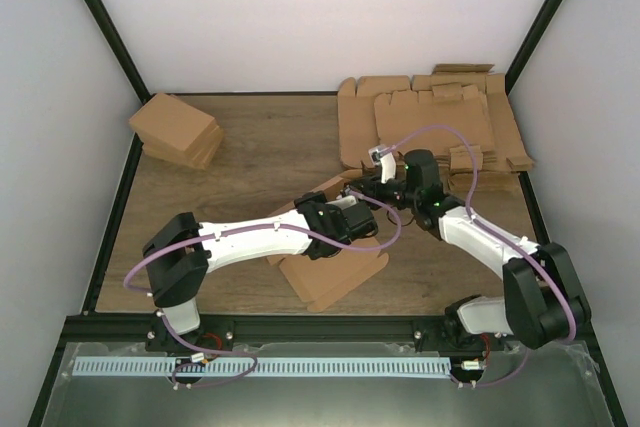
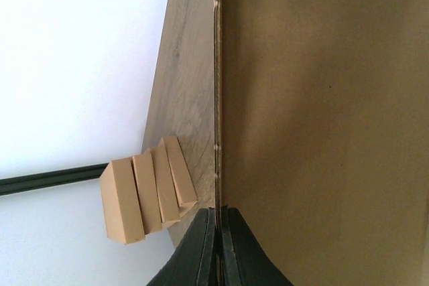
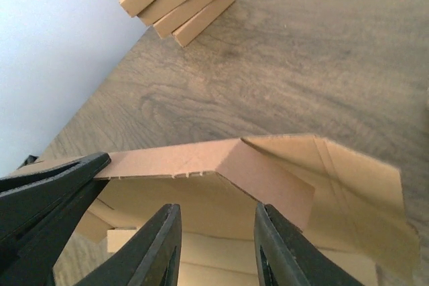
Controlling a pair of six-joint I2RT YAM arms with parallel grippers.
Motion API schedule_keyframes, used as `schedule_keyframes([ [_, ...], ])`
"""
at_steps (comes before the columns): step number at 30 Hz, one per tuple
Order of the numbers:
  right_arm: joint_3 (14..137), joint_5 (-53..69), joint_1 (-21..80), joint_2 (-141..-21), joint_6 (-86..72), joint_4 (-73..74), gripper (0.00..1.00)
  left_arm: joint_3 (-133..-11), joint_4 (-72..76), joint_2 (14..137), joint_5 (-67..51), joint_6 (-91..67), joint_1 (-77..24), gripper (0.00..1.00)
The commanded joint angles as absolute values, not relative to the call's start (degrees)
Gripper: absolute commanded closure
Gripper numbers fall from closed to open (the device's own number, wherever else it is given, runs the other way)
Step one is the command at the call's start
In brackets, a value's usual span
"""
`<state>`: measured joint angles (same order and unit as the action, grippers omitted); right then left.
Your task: Fold the paper box
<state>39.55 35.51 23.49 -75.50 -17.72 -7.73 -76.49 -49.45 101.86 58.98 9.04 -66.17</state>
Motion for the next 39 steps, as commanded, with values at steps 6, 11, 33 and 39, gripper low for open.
schedule_keyframes([
  [6, 40.46, 28.14, 24.74, -75.21, -10.33, -12.21, 0.66, -76.38, -48.58, 101.27, 58.70, 10.01, -66.80, 0.96],
  [11, 37.82, 27.88, 24.70, -72.66, -7.14, -14.47, 0.60, -76.12, -48.33, 101.23, 58.04, 10.22, -66.80, 0.96],
  [33, 39.11, 26.10, 27.85, -78.54, -4.53, -12.11, 0.79, -75.68, -46.76, 100.63, 57.13, 11.33, -66.80, 0.96],
  [39, 39.62, 22.99, 28.21, -79.28, -6.04, -12.64, 0.99, -75.84, -46.83, 100.65, 56.89, 11.21, -66.80, 0.96],
])
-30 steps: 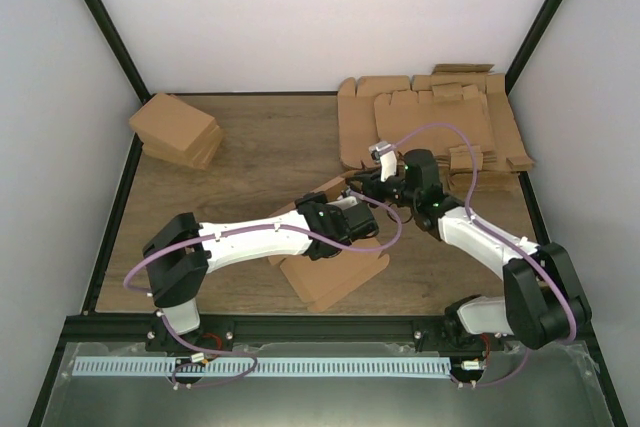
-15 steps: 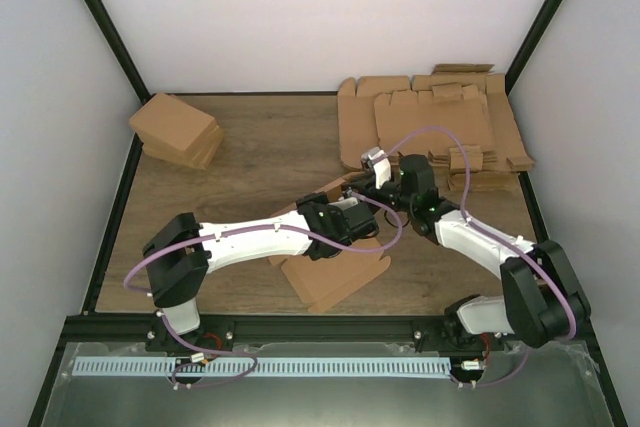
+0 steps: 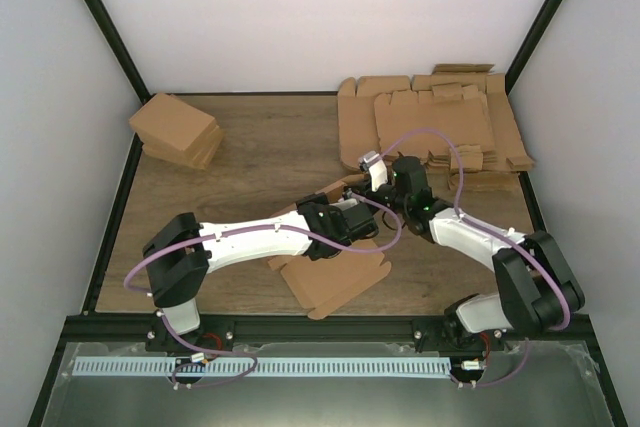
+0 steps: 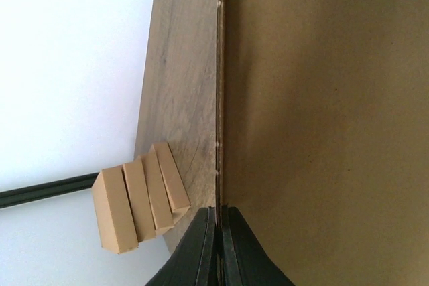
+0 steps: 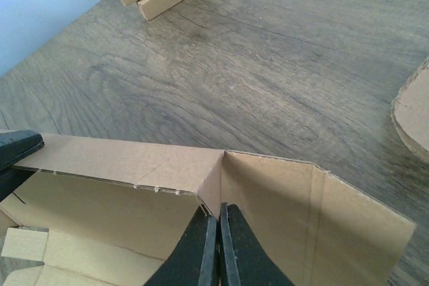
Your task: Fold the paper box
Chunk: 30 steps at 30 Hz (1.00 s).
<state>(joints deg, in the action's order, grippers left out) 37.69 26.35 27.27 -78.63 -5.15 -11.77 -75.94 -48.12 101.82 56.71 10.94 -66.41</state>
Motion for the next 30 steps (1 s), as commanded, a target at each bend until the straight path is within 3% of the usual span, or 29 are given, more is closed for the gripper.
schedule_keyframes([
  [1, 39.43, 22.95, 28.29, -79.24, -6.16, -13.13, 0.99, -75.85, -46.86, 100.57, 56.68, 11.04, -66.80, 0.96],
  [6, 37.47, 21.22, 29.36, -79.18, -7.38, -16.59, 0.99, -77.44, -47.00, 99.15, 51.59, 9.61, -66.80, 0.87],
  [9, 34.88, 19.62, 30.04, -78.19, -7.56, -20.65, 0.99, -79.71, -47.46, 97.18, 43.50, 8.30, -66.44, 0.70],
  [11, 32.78, 18.92, 30.30, -77.73, -7.64, -23.96, 0.99, -81.55, -48.00, 95.66, 36.42, 6.85, -65.44, 0.54],
  [17, 26.10, 15.74, 30.85, -74.92, -8.06, -35.03, 0.99, -86.70, -49.61, 90.90, 12.55, 1.38, -56.16, 0.29],
  [23, 23.26, 16.44, 31.01, -75.95, -6.95, -44.06, 0.99, -82.03, -45.41, 86.61, -15.42, -2.21, -38.95, 0.22],
  [30, 20.92, 13.42, 31.81, -76.53, -4.23, -52.39, 0.99, -79.91, -44.89, 91.28, -29.94, 1.53, -34.18, 0.20],
])
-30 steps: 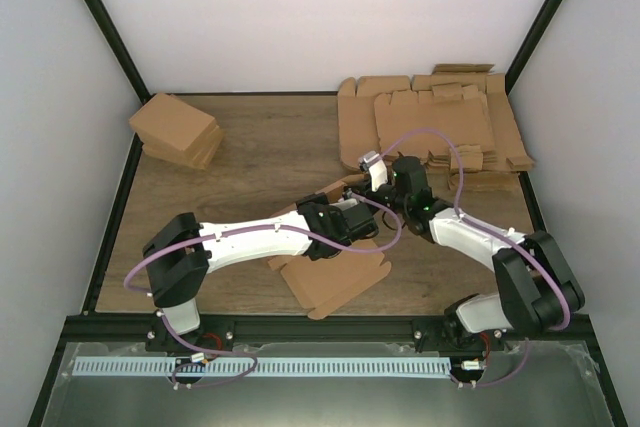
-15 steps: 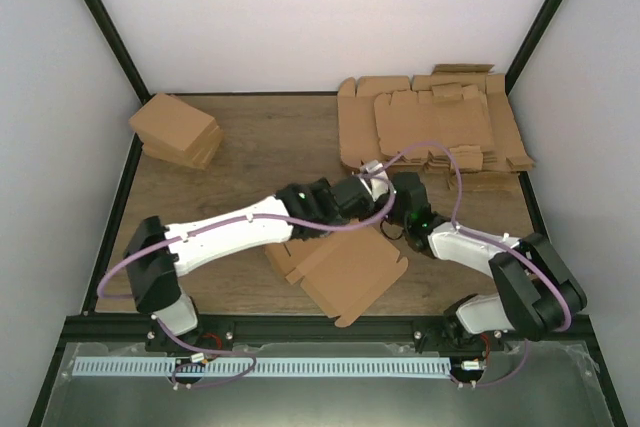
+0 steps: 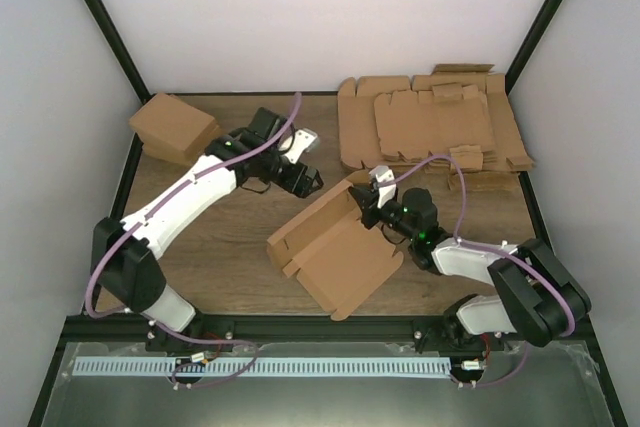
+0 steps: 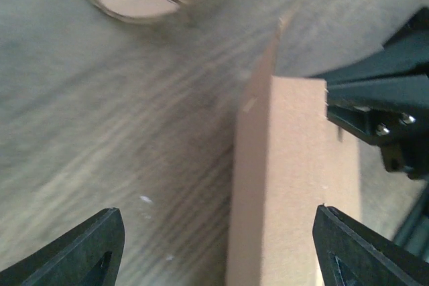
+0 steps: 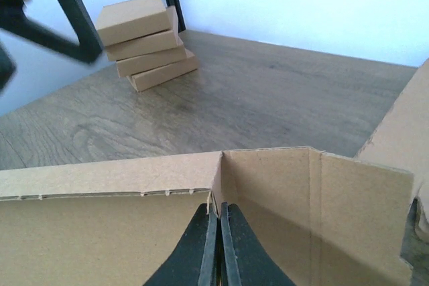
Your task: Fold the paper box
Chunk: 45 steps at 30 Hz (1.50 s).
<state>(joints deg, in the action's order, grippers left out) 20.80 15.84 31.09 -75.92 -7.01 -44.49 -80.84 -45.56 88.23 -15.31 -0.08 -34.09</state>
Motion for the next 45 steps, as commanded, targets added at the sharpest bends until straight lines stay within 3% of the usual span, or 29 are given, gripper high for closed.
schedule_keyframes([
  [1, 20.81, 13.39, 31.89, -76.84, -4.08, -53.21, 0.99, -79.95, -44.83, 91.98, -31.52, 2.05, -34.19, 0.20],
  [6, 21.28, 11.11, 33.80, -79.82, -1.86, -55.79, 0.99, -80.07, -44.72, 95.46, -35.38, 3.64, -34.19, 0.26],
  [13, 20.81, 8.96, 35.60, -81.92, -0.17, -59.47, 0.99, -80.18, -44.96, 99.55, -36.20, 4.05, -34.19, 0.59],
  [21, 20.06, 8.21, 35.60, -84.04, 0.05, -63.10, 0.99, -80.30, -45.06, 100.07, -34.09, 3.70, -34.19, 0.71],
  [30, 21.23, 8.37, 35.60, -85.10, -0.42, -62.81, 0.92, -84.07, -49.35, 99.52, -28.48, 3.96, -34.28, 0.76],
  [32, 21.77, 8.10, 35.60, -84.95, -0.69, -62.06, 0.83, -84.56, -50.20, 99.19, -26.88, 3.97, -34.39, 0.77],
  [37, 22.47, 7.36, 35.60, -82.81, -2.45, -57.36, 0.72, -85.74, -51.95, 98.26, -22.25, 4.31, -34.67, 0.77],
  [45, 23.27, 13.43, 35.60, -73.84, -18.34, -33.72, 0.65, -87.53, -52.88, 96.90, -10.05, 5.52, -36.31, 0.77],
])
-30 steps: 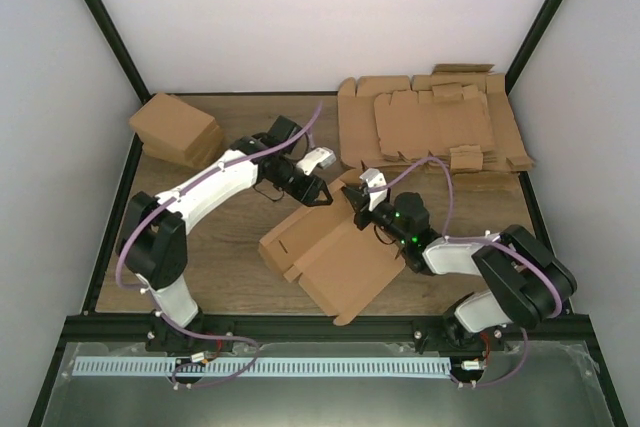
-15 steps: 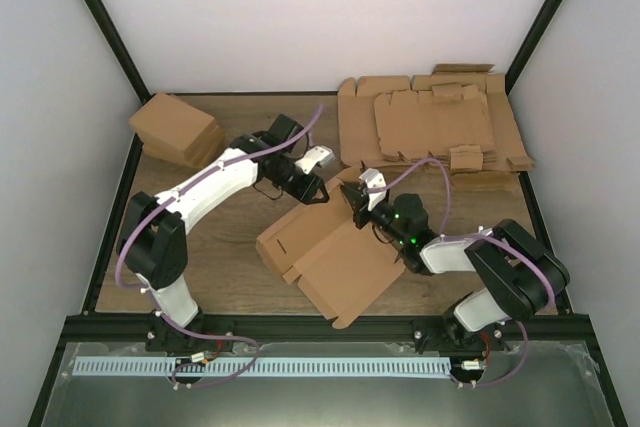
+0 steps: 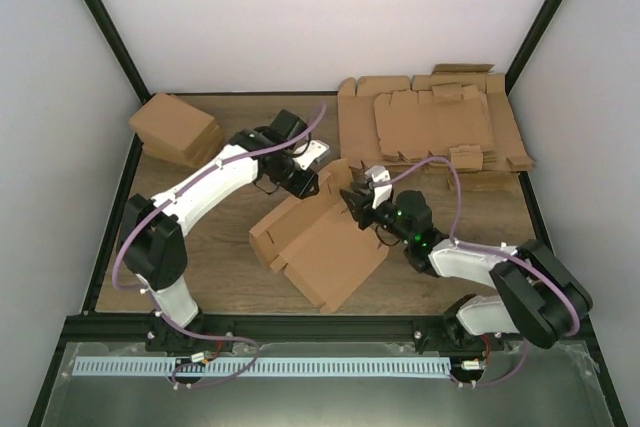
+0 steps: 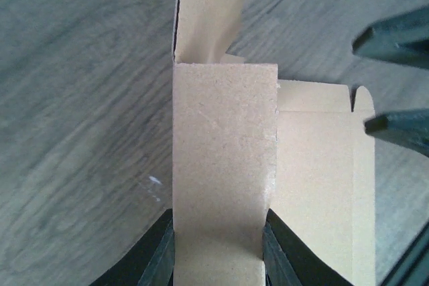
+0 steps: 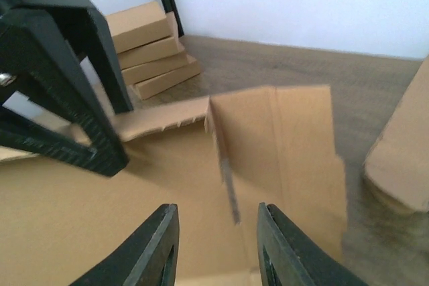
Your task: Fold the paper box
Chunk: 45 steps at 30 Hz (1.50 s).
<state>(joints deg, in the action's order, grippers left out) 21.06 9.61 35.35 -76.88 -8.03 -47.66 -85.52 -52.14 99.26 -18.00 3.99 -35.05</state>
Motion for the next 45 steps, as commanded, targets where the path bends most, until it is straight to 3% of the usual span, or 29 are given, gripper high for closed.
schedule_keyframes([
  [1, 22.85, 15.52, 35.60, -73.49, -21.04, -31.25, 0.65, -87.60, -52.67, 96.79, -8.22, 5.68, -36.97, 0.77],
  [5, 17.09, 22.43, 35.64, -72.73, -31.43, -31.01, 0.65, -86.91, -50.96, 96.83, 0.93, 6.22, -41.64, 0.77],
  [9, 14.97, 21.34, 35.59, -72.85, -35.46, -29.58, 0.66, -83.07, -47.20, 97.25, 10.38, 6.01, -47.34, 0.78],
  [15, 24.34, 22.25, 30.67, -77.27, -31.13, -18.11, 0.65, -78.73, -42.49, 97.34, 11.72, 3.46, -49.47, 0.78],
  [18, 26.87, 29.84, 24.58, -81.53, -29.13, -18.35, 0.50, -77.50, -41.34, 97.37, 13.06, 2.89, -50.23, 0.78],
  [20, 28.52, 32.14, 22.90, -84.92, -26.89, -19.54, 0.36, -76.93, -40.75, 97.43, 12.76, 2.57, -50.36, 0.78],
  [22, 31.18, 32.33, 22.52, -88.20, -24.84, -19.66, 0.30, -76.40, -40.20, 97.71, 12.44, 2.34, -50.33, 0.78],
  [33, 39.23, 36.33, 20.04, -101.30, -22.95, -23.92, 0.31, -75.58, -38.43, 95.90, 3.02, 0.40, -45.14, 0.77],
  [37, 42.90, 38.63, 19.35, -105.78, -22.64, -23.17, 0.24, -75.67, -38.61, 94.98, -0.45, 1.47, -43.53, 0.77],
  [45, 44.43, 42.78, 19.21, -108.15, -22.72, -26.64, 0.26, -75.60, -39.24, 93.41, -4.59, 2.11, -41.82, 0.77],
])
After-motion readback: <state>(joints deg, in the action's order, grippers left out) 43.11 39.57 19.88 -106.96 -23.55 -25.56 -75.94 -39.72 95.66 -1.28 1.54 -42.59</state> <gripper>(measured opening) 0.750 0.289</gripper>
